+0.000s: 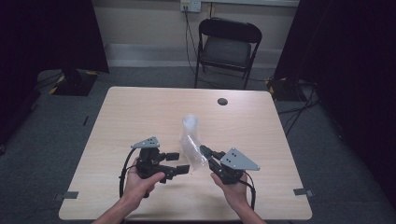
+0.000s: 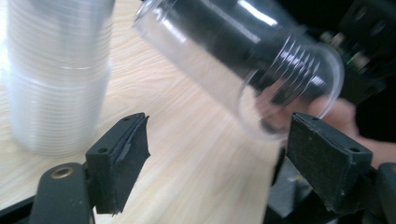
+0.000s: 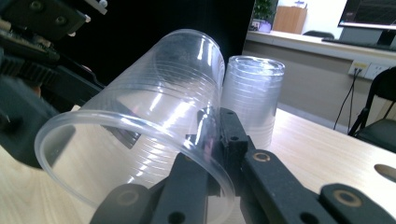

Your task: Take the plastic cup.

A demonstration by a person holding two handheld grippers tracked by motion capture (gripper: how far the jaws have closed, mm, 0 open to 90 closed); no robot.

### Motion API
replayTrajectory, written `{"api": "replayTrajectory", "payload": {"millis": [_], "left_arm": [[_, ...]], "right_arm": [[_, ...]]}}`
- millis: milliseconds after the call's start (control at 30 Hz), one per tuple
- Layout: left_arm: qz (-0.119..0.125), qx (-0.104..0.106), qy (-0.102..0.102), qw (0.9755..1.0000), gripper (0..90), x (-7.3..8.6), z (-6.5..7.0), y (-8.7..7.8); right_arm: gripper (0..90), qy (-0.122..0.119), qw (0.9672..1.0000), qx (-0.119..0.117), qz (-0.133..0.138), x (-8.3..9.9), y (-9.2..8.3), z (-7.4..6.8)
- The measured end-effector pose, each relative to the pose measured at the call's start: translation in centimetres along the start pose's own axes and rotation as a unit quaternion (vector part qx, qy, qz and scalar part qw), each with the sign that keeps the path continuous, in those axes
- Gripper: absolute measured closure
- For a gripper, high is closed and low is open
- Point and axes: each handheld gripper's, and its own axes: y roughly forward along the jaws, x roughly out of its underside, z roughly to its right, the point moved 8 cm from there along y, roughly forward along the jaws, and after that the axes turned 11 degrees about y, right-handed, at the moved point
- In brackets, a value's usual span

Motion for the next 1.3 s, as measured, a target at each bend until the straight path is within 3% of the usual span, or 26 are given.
{"api": "replayTrajectory", "payload": {"millis": [133, 267, 300, 433, 533, 733, 967, 1067, 1100, 1133, 1200, 1300], "left_arm": [[-0.009, -0.043, 0.02, 0.9988, 27.9, 0.4, -1.0, 0.1], [-0.005, -0.068, 0.049, 0.9965, 27.0, 0.6, -1.4, 0.1], [-0.001, -0.074, 0.063, 0.9953, 27.2, 0.6, -1.5, 0.1], [-0.002, -0.083, 0.077, 0.9936, 27.3, 0.7, -1.6, 0.0], [-0.015, -0.097, 0.1, 0.9902, 26.7, 1.0, -1.7, 0.0], [-0.04, -0.07, 0.115, 0.9901, 24.1, 1.6, -1.4, 0.3], [-0.05, -0.078, 0.158, 0.9831, 23.8, 1.7, -1.0, 0.3], [-0.053, -0.085, 0.178, 0.9788, 24.3, 1.7, -0.9, 0.4], [-0.054, -0.086, 0.184, 0.9777, 24.3, 1.8, -0.8, 0.5], [-0.054, -0.086, 0.184, 0.9777, 24.2, 1.8, -0.8, 0.5], [-0.055, -0.086, 0.189, 0.9768, 24.2, 1.8, -0.7, 0.6], [-0.061, -0.088, 0.201, 0.9737, 24.1, 1.9, -0.7, 0.6]], "right_arm": [[89.5, 0.015, 0.9998, -0.001, -0.011, -0.1, -0.2, 0.6], [89.8, 0.03, 0.9993, -0.004, -0.023, 0.0, -0.4, 0.9], [89.9, 0.035, 0.9989, -0.005, -0.03, 0.0, -0.5, 1.1], [90.0, 0.046, 0.998, -0.008, -0.042, 0.2, -0.7, 1.3], [90.0, 0.058, 0.9966, -0.013, -0.056, 0.3, -0.8, 1.6], [90.0, 0.084, 0.9927, -0.027, -0.082, 0.6, -0.9, 2.3], [90.0, 0.105, 0.9874, -0.042, -0.11, 1.0, -1.2, 2.6], [90.0, 0.111, 0.9841, -0.048, -0.13, 1.3, -1.2, 2.6], [90.0, 0.115, 0.981, -0.054, -0.147, 1.7, -1.1, 2.5], [90.0, 0.115, 0.981, -0.054, -0.147, 1.7, -1.1, 2.5], [90.0, 0.117, 0.9778, -0.059, -0.163, 2.0, -1.0, 2.5], [90.0, 0.119, 0.9741, -0.064, -0.181, 2.3, -0.8, 2.4]]}}
